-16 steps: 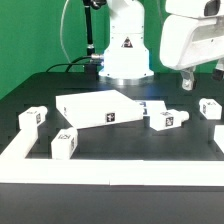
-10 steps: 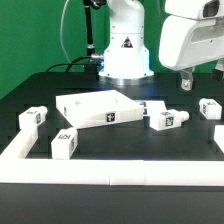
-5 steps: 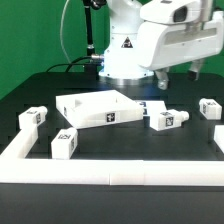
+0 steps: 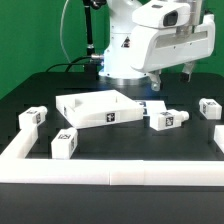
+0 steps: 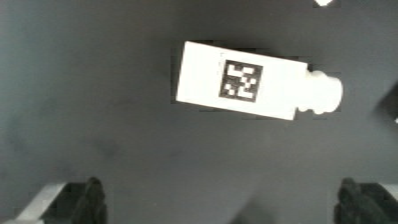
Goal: Assemble one leg
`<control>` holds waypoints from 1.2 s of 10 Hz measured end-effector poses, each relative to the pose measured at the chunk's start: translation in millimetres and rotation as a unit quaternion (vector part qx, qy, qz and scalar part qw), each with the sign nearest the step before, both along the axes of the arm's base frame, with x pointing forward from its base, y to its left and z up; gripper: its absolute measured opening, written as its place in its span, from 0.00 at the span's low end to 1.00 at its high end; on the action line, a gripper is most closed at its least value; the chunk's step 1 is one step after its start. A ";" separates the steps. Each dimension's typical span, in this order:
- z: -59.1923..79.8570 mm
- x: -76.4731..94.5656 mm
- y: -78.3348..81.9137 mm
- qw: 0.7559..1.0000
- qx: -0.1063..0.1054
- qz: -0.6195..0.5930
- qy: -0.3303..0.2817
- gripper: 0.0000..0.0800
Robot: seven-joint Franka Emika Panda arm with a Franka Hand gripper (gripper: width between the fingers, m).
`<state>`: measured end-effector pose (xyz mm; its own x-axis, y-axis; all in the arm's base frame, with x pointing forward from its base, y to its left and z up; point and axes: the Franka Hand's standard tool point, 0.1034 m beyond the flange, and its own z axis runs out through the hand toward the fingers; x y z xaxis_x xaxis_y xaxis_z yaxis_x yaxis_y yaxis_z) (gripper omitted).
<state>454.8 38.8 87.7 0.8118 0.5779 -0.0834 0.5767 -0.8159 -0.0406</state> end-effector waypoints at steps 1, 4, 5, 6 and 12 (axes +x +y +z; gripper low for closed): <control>-7.8 -23.3 -12.2 1.000 -0.002 -0.012 0.002 0.81; -21.3 -54.5 -29.1 1.000 -0.002 -0.018 0.008 0.81; -20.8 -53.0 -28.3 1.000 -0.002 -0.016 0.006 0.81; -21.5 -53.8 -28.7 1.000 -0.002 -0.017 0.007 0.81; -59.2 -110.1 -69.2 0.999 0.007 -0.039 0.035 0.81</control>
Offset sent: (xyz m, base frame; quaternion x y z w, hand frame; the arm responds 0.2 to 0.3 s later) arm 0.0000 0.0000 0.0000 0.0000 0.0000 0.0000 1.0000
